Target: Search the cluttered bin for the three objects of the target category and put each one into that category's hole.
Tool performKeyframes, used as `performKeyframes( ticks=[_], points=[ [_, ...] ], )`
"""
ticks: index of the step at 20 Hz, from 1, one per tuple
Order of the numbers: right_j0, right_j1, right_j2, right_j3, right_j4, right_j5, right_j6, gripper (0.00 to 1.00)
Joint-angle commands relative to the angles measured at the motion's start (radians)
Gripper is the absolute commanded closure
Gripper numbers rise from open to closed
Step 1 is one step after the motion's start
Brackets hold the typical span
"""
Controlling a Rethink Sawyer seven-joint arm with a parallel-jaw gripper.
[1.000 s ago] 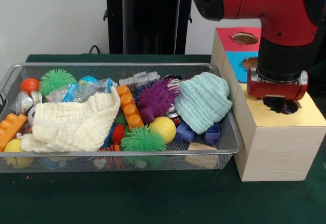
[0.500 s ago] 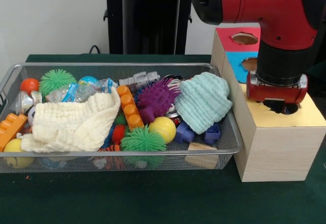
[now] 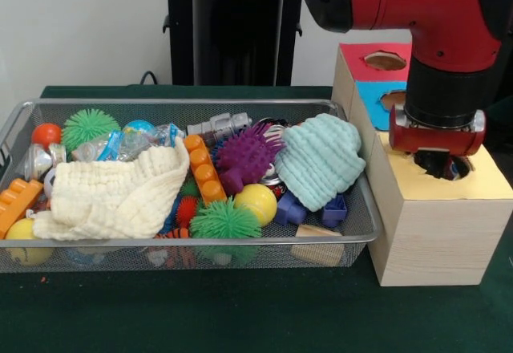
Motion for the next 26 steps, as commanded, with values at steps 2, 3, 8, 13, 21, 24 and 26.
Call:
performKeyframes(
  ticks=[2,3,8,13,21,24,26],
  points=[
    [-0.002,-0.205,0.006,0.139,0.042,0.238,0.126,1.00],
    [-0.004,-0.221,0.007,0.139,0.046,0.265,0.124,1.00],
    [-0.009,-0.272,0.019,0.117,0.064,0.389,0.126,1.00],
    [-0.013,-0.293,0.021,0.103,0.067,0.427,0.136,1.00],
    [-0.056,-0.358,0.022,0.159,0.063,0.441,0.058,1.00],
    [-0.102,-0.397,0.009,0.201,0.024,0.349,-0.014,1.00],
    [-0.133,-0.423,0.000,0.229,-0.001,0.288,-0.061,1.00]
  ],
)
